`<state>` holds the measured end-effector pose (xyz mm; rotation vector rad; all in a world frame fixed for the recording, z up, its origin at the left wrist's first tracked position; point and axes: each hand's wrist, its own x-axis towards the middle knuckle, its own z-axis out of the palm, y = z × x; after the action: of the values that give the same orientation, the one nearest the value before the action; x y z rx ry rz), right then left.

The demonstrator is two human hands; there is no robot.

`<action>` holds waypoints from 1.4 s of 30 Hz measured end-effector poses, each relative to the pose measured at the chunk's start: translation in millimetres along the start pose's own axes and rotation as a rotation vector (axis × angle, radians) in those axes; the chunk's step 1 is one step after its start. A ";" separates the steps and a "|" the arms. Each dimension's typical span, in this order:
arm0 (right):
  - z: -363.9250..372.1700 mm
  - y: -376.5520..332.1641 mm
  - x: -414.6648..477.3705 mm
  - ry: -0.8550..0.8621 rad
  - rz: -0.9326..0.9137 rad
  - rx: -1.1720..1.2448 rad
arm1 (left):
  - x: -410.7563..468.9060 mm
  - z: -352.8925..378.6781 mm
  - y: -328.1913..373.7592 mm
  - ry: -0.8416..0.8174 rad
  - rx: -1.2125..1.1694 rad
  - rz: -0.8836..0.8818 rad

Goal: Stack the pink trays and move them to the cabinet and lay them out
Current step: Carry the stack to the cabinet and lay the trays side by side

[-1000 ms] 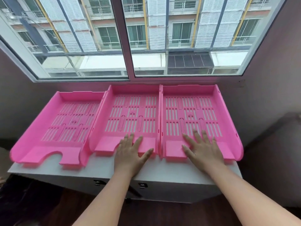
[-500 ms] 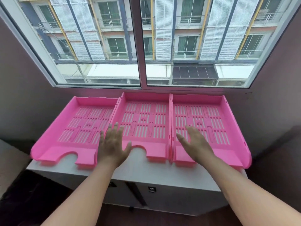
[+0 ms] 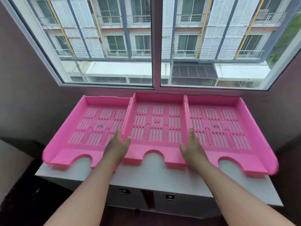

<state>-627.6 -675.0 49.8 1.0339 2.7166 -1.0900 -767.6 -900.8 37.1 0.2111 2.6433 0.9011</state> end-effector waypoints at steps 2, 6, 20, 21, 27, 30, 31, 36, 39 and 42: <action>1.4 -0.5 2.3 0.010 0.005 -0.018 | 7.3 -0.6 0.4 -0.006 -0.018 0.005; 3.6 -2.3 7.4 0.035 0.044 -0.039 | 23.4 -1.5 2.7 -0.026 -0.040 0.025; 16.2 4.9 21.3 0.150 0.067 -0.047 | 53.4 -13.2 16.3 -0.151 -0.146 0.042; 16.2 4.7 20.4 0.149 0.064 -0.052 | 50.1 -15.1 15.9 -0.140 -0.155 0.057; 17.0 1.7 17.3 0.202 0.022 -0.083 | 1.5 -9.7 -13.9 -0.034 -0.129 0.213; 21.7 4.2 17.4 0.233 -0.002 -0.133 | -7.1 -0.1 -22.9 0.039 -0.106 0.255; 23.2 5.9 18.8 0.234 -0.009 -0.150 | -5.8 1.3 -23.1 0.060 -0.099 0.257; 24.0 8.3 26.7 0.221 -0.005 -0.154 | 3.0 4.3 -25.1 0.087 -0.077 0.244; 23.3 7.8 28.5 0.204 0.009 -0.134 | 8.2 6.3 -27.6 0.044 -0.087 0.220; 19.6 6.9 29.9 0.152 0.019 -0.146 | 11.9 1.6 -20.9 -0.016 -0.137 0.158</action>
<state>-650.7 -666.6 22.9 1.1614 2.8451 -0.8273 -778.7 -913.5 19.9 0.3961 2.5658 1.1216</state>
